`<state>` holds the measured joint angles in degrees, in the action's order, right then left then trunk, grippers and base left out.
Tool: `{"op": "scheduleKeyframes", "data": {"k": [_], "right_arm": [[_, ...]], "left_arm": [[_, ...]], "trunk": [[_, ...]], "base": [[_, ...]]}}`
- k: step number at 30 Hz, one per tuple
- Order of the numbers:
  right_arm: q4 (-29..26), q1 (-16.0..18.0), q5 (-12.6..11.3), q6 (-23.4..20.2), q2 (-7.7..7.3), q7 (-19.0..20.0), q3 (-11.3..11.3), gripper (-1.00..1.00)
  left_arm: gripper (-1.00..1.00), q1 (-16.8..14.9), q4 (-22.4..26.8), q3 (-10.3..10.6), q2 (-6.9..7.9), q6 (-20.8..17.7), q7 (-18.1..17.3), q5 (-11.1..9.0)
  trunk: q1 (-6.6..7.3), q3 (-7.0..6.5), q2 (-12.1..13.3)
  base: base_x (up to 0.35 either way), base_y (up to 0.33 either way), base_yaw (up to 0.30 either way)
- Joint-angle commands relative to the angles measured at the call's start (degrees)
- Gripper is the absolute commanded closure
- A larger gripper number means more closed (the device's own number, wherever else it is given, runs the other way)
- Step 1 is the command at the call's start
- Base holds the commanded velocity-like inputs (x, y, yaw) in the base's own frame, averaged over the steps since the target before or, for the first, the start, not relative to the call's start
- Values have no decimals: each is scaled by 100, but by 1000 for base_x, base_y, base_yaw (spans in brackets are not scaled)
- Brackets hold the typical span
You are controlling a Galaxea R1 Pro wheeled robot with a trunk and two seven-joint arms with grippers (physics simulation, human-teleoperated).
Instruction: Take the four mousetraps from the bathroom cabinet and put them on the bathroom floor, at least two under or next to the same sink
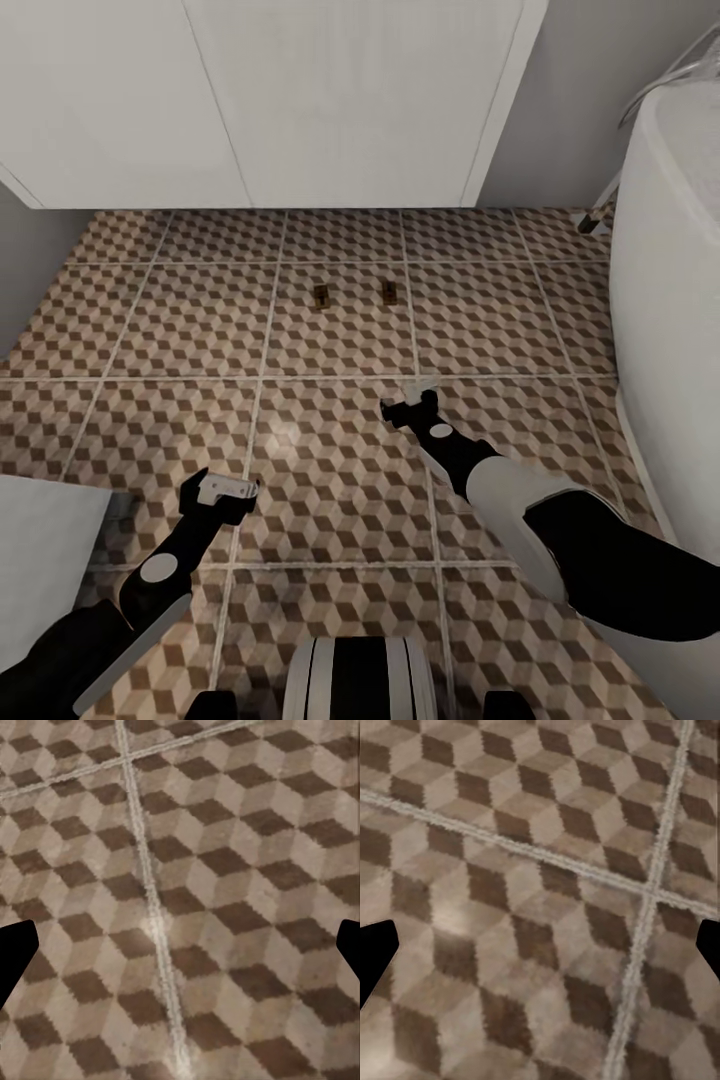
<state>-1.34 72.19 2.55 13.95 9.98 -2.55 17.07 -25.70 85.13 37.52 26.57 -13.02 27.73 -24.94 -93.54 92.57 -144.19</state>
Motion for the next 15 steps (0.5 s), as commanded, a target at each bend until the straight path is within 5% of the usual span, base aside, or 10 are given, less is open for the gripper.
{"op": "scheduleKeyframes", "data": {"k": [1,9,15], "right_arm": [[10,-57,26,70,2,-27,16,-100],[5,-523,29,216,-216,-27,16,-100],[4,-819,33,521,-326,-32,15,-100]], "left_arm": [[-100,-6,-26,39,6,-12,49,-37],[-100,-6,-385,158,6,25,26,-37],[-100,-5,-667,467,6,357,33,-37]], "trunk": [[3,-20,0],[24,-197,11],[39,-330,19]], "base": [[0,0,0],[0,0,0],[0,0,0]]}}
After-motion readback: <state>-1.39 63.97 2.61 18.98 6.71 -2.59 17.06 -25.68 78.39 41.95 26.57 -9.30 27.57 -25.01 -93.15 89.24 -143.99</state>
